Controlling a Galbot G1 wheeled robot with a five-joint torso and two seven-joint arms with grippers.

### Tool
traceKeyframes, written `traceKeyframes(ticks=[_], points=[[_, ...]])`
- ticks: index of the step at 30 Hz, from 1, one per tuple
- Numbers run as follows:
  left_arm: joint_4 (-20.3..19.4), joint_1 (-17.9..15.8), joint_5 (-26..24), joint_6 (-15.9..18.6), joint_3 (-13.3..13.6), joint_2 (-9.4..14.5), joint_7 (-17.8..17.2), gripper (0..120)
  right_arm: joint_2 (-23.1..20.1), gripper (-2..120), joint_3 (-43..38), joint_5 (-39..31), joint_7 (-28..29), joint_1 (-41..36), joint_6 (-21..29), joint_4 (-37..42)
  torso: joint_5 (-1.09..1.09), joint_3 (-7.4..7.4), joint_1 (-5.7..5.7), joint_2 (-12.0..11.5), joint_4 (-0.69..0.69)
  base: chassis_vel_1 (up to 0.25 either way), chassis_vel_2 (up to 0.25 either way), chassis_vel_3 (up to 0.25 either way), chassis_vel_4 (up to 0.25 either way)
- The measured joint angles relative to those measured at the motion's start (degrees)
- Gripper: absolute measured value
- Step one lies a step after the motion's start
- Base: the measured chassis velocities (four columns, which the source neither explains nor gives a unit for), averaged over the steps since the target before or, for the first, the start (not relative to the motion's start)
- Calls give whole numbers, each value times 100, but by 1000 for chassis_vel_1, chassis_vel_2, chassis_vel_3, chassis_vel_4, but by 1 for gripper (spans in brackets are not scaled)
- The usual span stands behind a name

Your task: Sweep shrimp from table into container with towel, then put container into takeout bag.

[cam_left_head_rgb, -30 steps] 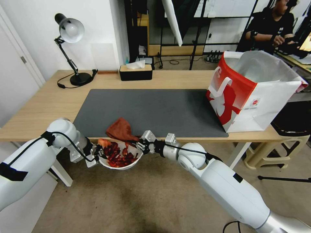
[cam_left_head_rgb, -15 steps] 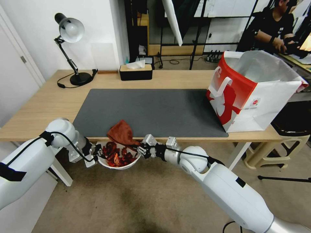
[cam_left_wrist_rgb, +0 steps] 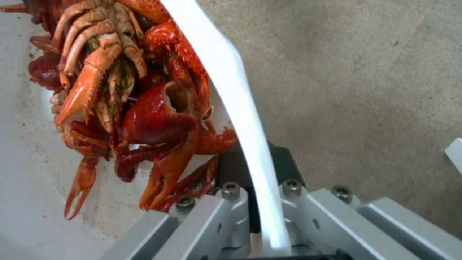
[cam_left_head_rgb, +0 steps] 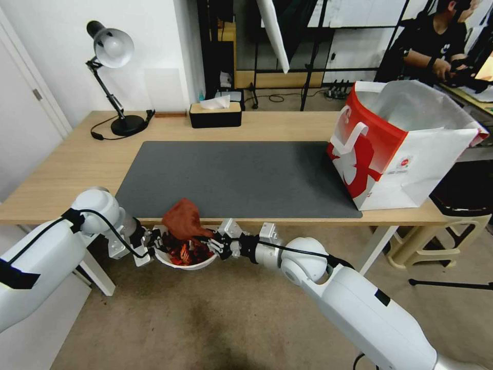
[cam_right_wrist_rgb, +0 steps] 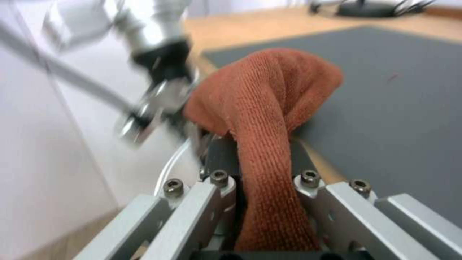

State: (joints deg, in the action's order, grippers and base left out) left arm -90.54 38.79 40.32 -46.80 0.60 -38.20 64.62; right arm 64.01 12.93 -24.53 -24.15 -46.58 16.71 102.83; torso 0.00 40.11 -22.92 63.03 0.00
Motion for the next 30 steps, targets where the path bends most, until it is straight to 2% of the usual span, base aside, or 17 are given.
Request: traceKeyframes(ticks=[3,6,7,10,11,12,15,22,25,30], points=[[-24,24,4,6,-3,-3,3,0,-1,7,-151,-151,113,-42,-2,107,0,0,0,0,0,0,0,0,0],[-63,84,13,9,-10,0,5,0,76,7,-615,-752,793,-66,2,325,0,0,0,0,0,0,0,0,0],[-63,84,13,9,-10,0,5,0,76,7,-615,-752,793,-66,2,325,0,0,0,0,0,0,0,0,0],[-125,122,24,12,-12,9,27,0,157,7,-1184,-1063,2497,-30,451,543,1,0,0,0,0,0,0,0,0],[-125,122,24,12,-12,9,27,0,157,7,-1184,-1063,2497,-30,451,543,1,0,0,0,0,0,0,0,0],[-137,128,26,13,-12,11,30,0,163,7,-1266,-1031,2758,-33,541,546,1,0,0,0,0,0,0,0,0],[-186,157,27,17,-12,28,33,0,191,7,-1511,-1032,3831,-78,925,515,1,0,0,0,-1,0,0,0,0],[-207,203,35,20,-18,53,35,0,232,7,-1670,-1209,4491,-291,1114,479,1,0,0,0,0,0,0,0,0],[-222,217,41,21,-24,53,34,0,293,19,-1720,-1224,4774,-365,1215,484,1,0,1,0,0,0,0,0,0],[-254,216,45,25,-24,56,37,0,313,36,-1809,-1217,4922,-414,1483,562,0,0,1,0,0,0,0,0,0]])
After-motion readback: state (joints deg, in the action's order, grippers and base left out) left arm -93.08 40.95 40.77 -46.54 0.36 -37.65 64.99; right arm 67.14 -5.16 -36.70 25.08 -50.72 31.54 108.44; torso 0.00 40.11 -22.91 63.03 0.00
